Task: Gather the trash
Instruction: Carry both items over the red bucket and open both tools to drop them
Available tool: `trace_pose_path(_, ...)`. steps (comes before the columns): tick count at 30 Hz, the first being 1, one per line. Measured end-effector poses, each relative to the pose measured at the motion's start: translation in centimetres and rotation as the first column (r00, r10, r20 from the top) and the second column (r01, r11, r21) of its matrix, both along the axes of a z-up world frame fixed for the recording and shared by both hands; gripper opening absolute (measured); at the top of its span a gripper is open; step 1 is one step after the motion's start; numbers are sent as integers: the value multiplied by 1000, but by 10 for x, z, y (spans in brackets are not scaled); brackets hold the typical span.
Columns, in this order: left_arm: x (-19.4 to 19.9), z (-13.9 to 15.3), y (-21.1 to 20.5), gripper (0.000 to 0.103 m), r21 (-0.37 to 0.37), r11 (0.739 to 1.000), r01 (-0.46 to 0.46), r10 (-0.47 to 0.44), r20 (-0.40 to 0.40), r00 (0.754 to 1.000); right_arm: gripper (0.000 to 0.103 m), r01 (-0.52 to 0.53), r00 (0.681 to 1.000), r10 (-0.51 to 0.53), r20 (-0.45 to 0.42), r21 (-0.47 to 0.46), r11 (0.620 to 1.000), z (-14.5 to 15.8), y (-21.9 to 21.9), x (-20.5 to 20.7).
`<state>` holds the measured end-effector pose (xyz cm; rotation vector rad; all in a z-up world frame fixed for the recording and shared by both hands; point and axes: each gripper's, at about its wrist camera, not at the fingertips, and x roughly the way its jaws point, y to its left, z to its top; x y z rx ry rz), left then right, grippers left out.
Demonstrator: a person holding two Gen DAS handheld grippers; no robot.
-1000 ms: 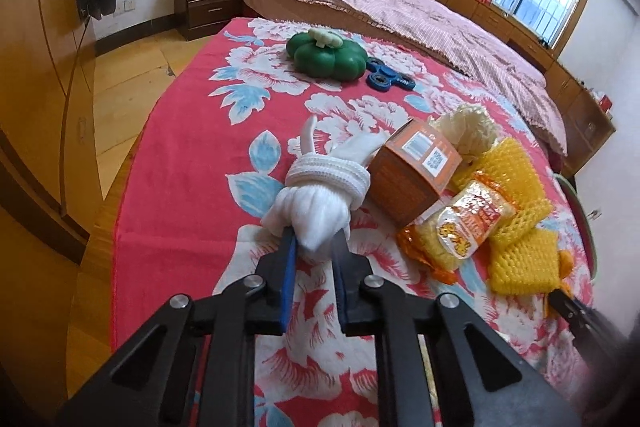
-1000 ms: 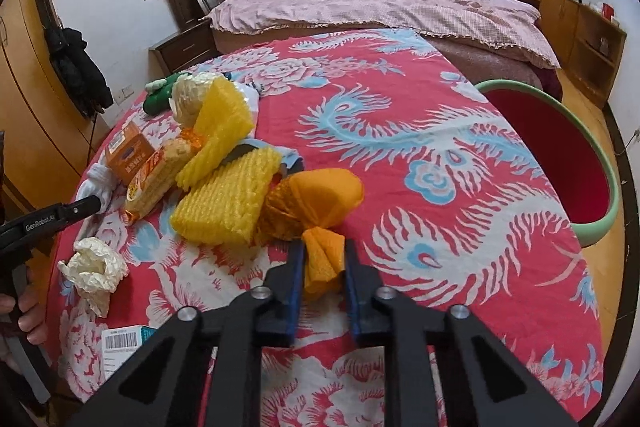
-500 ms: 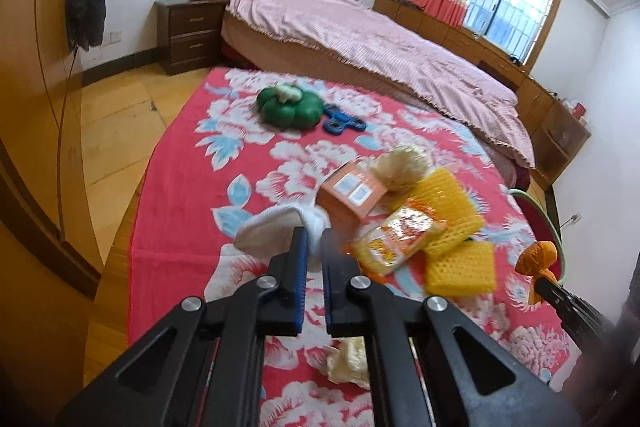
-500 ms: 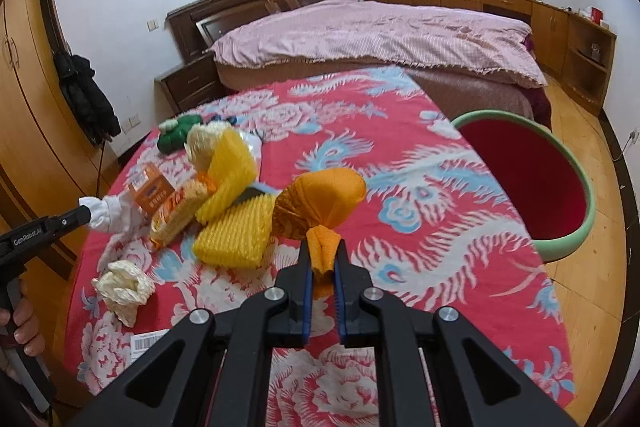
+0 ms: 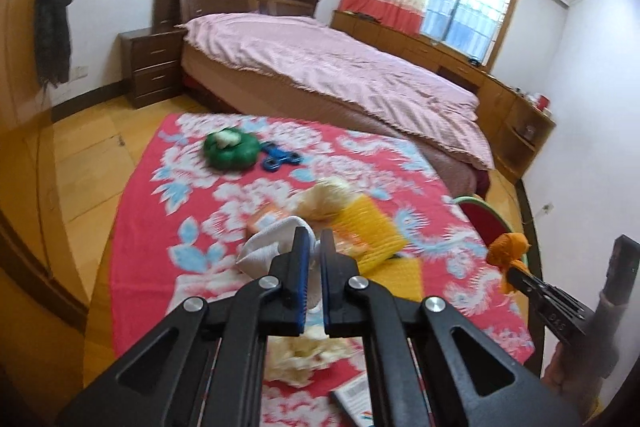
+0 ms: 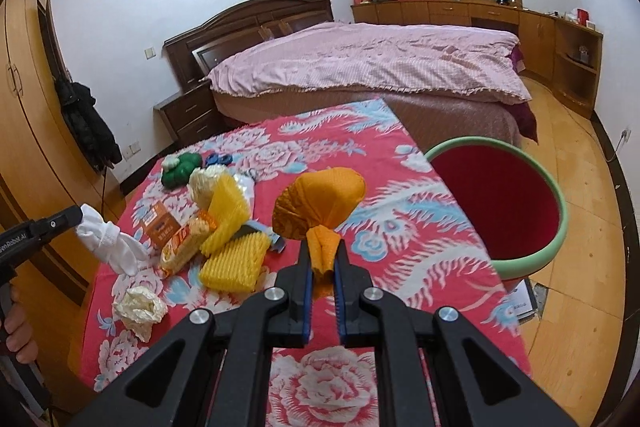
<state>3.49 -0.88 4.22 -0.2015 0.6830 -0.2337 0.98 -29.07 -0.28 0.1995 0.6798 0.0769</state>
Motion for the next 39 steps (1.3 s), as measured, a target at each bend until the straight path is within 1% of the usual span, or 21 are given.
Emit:
trace_pose_path(4,8,13,-31,4,8,997,74,-75,14,997,10,28,1000,-28,13,-2,1000,8,-13,-2)
trace_pose_path(9,26,25,-77,4,5,986,166,-166,17,986,10,78,997,-78,26,10,997,15,-39,-3)
trace_pose_path(13,44,30,-122,4,8,969,246,-246,11,969,10,135,990,-136,34,30,990,14,-62,-2)
trace_pose_path(16,56,30,-157,4,13,954,299,-299,-1,954,10,186,982,-187,15,55,981,5,-83,5)
trace_pose_path(18,63,27,-180,4,16,943,332,-332,-9,943,10,215,977,-215,1,55,975,-1,-95,9)
trace_pose_path(27,104,4,-278,4,5,887,461,-460,-63,886,10,314,949,-312,-35,72,947,-26,-152,26)
trace_pose_path(29,112,-6,-300,4,7,873,487,-485,-82,871,10,327,945,-324,-46,76,942,-32,-161,32)
trace_pose_path(32,125,-24,-323,4,10,859,512,-508,-113,854,10,342,939,-336,-72,88,936,-44,-177,39)
trace_pose_path(35,135,-42,-340,4,20,853,521,-514,-139,847,10,354,933,-346,-96,99,930,-56,-189,45)
trace_pose_path(37,139,-49,-346,4,8,849,528,-521,-158,839,10,360,930,-348,-114,111,926,-62,-195,50)
trace_pose_path(39,144,-53,-347,4,1,853,521,-514,-165,842,11,360,930,-346,-123,116,926,-68,-199,56)
